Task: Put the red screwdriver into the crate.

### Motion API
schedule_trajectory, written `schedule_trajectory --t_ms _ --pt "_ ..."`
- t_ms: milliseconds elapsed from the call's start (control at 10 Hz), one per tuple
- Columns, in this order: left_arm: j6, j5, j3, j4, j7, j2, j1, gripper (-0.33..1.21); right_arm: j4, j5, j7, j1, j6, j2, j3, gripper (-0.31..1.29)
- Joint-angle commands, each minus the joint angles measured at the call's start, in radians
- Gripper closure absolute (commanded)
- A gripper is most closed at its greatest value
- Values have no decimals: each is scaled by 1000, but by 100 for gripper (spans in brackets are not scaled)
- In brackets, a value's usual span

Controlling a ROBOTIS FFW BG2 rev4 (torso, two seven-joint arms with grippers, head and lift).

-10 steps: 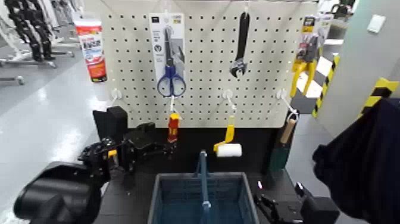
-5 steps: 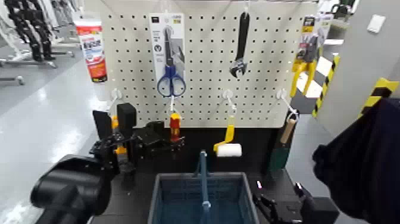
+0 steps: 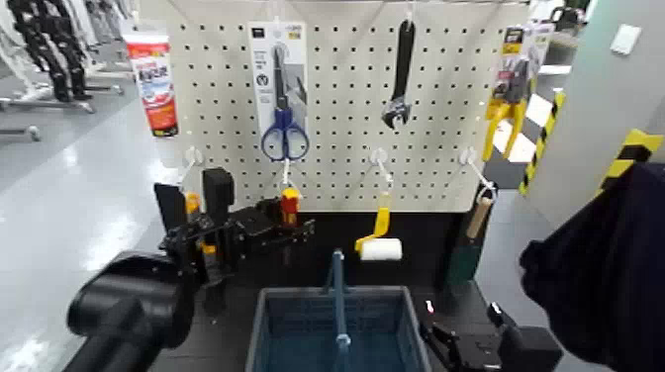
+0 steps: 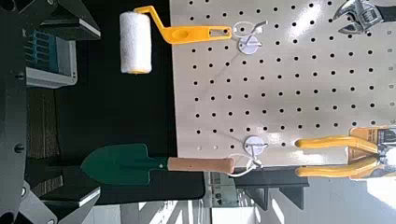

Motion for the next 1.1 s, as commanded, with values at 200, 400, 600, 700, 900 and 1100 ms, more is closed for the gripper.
schedule_trajectory --t_ms 200,400,600,700,900,1100 --pt "16 -6 -24 21 -3 0 -18 88 7 -3 3 -2 -7 -1 0 14" --pt "21 -10 -28 19 -1 0 -18 111 8 -6 3 -2 -8 -1 0 14" --pt "24 -15 -26 15 2 1 -12 116 10 -6 3 -2 -8 -3 0 14" --pt "24 -15 -21 9 2 1 -7 116 10 -8 3 -2 -10 -3 0 13" --pt "24 -16 -14 -19 2 3 8 116 10 -8 3 -2 -8 -3 0 14" --pt "33 -16 -5 -56 2 3 34 116 10 -6 3 -2 -7 -3 0 14"
